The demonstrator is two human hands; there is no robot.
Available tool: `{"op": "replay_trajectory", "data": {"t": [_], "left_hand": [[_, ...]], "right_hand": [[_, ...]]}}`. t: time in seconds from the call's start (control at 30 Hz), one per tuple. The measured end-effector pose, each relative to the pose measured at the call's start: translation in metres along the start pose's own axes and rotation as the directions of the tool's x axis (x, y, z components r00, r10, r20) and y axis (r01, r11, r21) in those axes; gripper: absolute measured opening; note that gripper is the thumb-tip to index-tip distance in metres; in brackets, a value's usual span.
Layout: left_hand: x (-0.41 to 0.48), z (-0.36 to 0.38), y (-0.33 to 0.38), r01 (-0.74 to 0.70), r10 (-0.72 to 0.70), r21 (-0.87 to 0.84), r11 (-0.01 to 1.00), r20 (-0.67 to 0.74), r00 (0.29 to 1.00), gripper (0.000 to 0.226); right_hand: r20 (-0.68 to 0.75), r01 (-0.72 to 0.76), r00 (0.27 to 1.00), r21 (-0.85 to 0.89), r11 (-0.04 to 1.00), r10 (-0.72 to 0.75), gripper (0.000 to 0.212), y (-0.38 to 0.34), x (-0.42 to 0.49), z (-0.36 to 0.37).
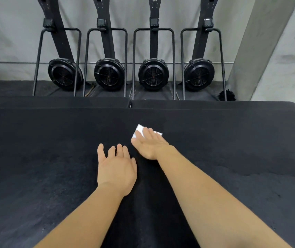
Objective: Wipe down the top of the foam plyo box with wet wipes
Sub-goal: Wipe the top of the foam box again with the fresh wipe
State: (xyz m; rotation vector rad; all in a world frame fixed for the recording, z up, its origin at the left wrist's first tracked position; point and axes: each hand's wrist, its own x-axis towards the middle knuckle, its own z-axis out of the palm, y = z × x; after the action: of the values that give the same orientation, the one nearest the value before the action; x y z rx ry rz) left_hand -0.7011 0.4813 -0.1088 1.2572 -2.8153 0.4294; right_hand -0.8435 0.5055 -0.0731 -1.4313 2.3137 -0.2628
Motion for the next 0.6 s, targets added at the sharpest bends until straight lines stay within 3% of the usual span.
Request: {"op": "replay_trajectory", "data": {"t": [0.17,0.33,0.47,0.6], "left_hand": [[0.0,0.001,0.001,0.007,-0.007,0.006,1.0,0.025,1.0,0.061],[0.0,-0.001,0.0,0.002,-0.003,0.004,1.0,0.032,0.999,0.061],[0.0,-0.001,0.0,-0.003,0.003,-0.005,1.0,0.028,1.0,0.061],[0.0,0.002,-0.001,-0.006,0.007,-0.012,1.0,0.023,1.0,0.062]], "right_hand": [[-0.102,-0.137,0.986,-0.069,0.988,0.129,0.042,0.063,-0.006,-0.018],[-0.154,-0.276,0.952,-0.067,0.959,0.264,0.057,0.114,-0.02,-0.028],[-0.122,-0.328,0.94,-0.069,0.942,0.319,0.059,0.121,-0.023,-0.031],[-0.187,-0.425,0.897,-0.109,0.899,0.401,0.065,0.097,-0.013,-0.024]]}}
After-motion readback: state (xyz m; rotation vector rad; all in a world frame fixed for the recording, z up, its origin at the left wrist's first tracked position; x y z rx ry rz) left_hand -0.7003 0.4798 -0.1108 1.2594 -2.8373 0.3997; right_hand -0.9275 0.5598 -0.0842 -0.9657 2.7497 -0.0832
